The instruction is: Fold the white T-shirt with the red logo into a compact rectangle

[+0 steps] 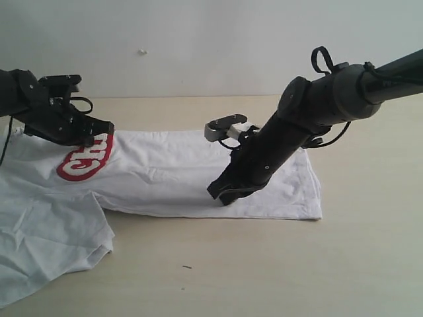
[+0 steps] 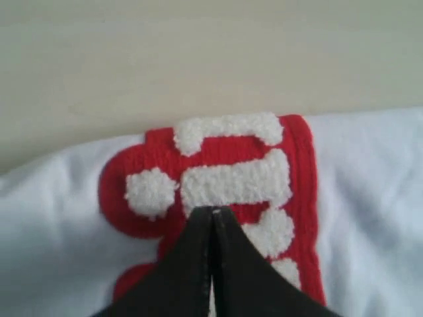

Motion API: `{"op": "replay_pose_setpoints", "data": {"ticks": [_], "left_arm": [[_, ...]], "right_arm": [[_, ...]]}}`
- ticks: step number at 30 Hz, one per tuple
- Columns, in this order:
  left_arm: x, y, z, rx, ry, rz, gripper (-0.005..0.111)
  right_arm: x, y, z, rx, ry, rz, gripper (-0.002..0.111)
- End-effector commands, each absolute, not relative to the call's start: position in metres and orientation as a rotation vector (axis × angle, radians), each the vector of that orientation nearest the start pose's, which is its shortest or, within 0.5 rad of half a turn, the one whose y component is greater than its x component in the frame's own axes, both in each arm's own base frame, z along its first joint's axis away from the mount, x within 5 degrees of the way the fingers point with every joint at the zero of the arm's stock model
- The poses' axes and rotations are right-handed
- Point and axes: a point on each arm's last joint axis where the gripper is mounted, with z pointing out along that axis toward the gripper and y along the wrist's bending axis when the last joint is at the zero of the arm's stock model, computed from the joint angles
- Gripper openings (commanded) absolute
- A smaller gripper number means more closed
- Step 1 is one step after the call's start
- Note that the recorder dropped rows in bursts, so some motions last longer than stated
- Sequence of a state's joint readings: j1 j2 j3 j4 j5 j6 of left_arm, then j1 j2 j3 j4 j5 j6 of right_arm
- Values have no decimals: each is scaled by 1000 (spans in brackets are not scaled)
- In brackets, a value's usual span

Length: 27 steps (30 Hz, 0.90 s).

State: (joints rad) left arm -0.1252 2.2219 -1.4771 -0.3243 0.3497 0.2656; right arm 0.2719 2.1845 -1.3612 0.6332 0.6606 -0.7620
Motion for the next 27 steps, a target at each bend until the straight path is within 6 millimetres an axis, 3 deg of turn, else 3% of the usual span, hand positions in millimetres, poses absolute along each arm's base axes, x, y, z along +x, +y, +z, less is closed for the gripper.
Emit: {"op": "replay_pose_setpoints", "data": {"ticks": [1,4,10,13,15,18,22,24,27], "left_arm": [[445,-65,153,216,2515,-196,0],[425,-65,170,287,2531,-195,0],[384,-66,189,378,2569,-204,0],[361,-73,192,600,2632,-220,0],[338,-78,193,674,2690,-252,0],[315,-83,192,739,2699,-257,0],[272,-103,179,945,2751,-272,0],[254,-117,168,1045,2751,-280,5],[242,-138,161,1096,2687,-268,38]], "right_arm": [[405,131,111,-763,2607,343,0],[414,120,114,-612,2585,310,0],[415,102,126,-555,2604,332,0],[410,100,146,-558,2581,342,0],[403,96,169,-512,2504,303,0],[389,91,189,-478,2451,279,0],[366,89,215,-463,2434,308,0],[355,89,232,-469,2429,342,0],[339,90,259,-505,2399,373,0]]}}
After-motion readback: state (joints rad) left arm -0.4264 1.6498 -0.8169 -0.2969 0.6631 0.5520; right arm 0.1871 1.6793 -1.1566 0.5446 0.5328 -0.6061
